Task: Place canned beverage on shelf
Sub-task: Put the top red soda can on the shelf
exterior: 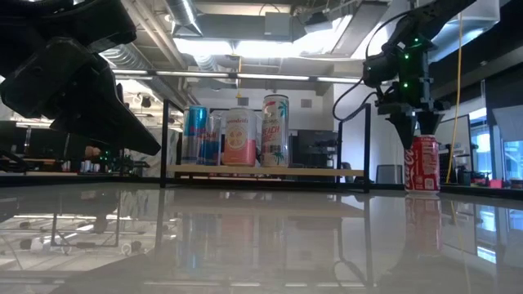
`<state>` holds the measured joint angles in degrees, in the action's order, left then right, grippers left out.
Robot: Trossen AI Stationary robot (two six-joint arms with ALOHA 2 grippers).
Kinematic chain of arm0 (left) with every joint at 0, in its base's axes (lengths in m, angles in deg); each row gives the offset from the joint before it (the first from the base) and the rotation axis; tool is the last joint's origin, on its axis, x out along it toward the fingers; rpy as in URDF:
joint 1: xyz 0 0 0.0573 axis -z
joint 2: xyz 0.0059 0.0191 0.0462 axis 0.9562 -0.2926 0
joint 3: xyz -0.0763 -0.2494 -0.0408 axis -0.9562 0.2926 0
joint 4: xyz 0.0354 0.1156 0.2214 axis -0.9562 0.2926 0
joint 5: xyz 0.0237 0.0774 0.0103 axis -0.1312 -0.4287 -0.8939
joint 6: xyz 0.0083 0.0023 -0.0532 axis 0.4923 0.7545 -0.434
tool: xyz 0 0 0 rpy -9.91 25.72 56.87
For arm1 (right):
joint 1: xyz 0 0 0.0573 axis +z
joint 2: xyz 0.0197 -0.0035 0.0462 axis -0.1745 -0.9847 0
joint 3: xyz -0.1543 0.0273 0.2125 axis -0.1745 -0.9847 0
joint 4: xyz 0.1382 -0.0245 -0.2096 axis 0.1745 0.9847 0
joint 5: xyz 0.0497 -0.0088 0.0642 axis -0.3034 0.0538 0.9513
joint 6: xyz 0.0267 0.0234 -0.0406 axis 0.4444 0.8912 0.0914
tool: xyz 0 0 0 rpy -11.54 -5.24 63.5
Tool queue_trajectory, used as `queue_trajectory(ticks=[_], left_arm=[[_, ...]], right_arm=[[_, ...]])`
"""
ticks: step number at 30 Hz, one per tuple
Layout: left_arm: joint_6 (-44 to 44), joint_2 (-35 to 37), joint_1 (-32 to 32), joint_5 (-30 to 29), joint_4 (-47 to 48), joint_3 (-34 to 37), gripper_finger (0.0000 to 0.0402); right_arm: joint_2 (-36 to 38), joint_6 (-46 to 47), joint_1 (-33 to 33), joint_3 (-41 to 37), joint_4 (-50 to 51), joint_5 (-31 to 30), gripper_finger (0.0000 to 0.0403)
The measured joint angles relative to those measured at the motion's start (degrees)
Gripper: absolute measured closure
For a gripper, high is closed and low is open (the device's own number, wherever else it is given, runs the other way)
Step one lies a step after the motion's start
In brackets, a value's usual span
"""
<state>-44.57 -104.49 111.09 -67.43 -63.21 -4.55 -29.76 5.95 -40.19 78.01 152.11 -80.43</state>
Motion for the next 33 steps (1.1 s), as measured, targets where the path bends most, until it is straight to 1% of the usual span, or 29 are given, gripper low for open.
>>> queue_trajectory(ticks=[4, 8, 13, 19, 33], left_arm=[[0.02, 0.0, 0.0, -0.06, 0.0, 0.0, 0.0083], [0.01, 0.0, 0.0, -0.06, -0.01, 0.0, 0.0083], [0.02, 0.0, 0.0, -0.07, -0.01, 0.0, 0.0083], [0.0, 0.0, 0.0, -0.08, -0.01, 0.0, 0.0083], [-0.02, 0.0, 0.0, 0.05, -0.14, 0.0, 0.0083]], right_arm=[[-0.04, 0.24, -0.04, -0.02, 0.53, 0.39, 0.0088], [-0.07, 3.06, -0.05, -0.12, 1.27, 2.47, 0.0088], [-0.11, 3.13, -0.06, -0.15, 1.69, 3.93, 0.0088], [-0.15, 2.53, 0.02, -0.2, 1.97, 2.74, 0.0088], [-0.17, 1.51, 0.0, -0.26, 1.44, 2.74, 0.0088]])
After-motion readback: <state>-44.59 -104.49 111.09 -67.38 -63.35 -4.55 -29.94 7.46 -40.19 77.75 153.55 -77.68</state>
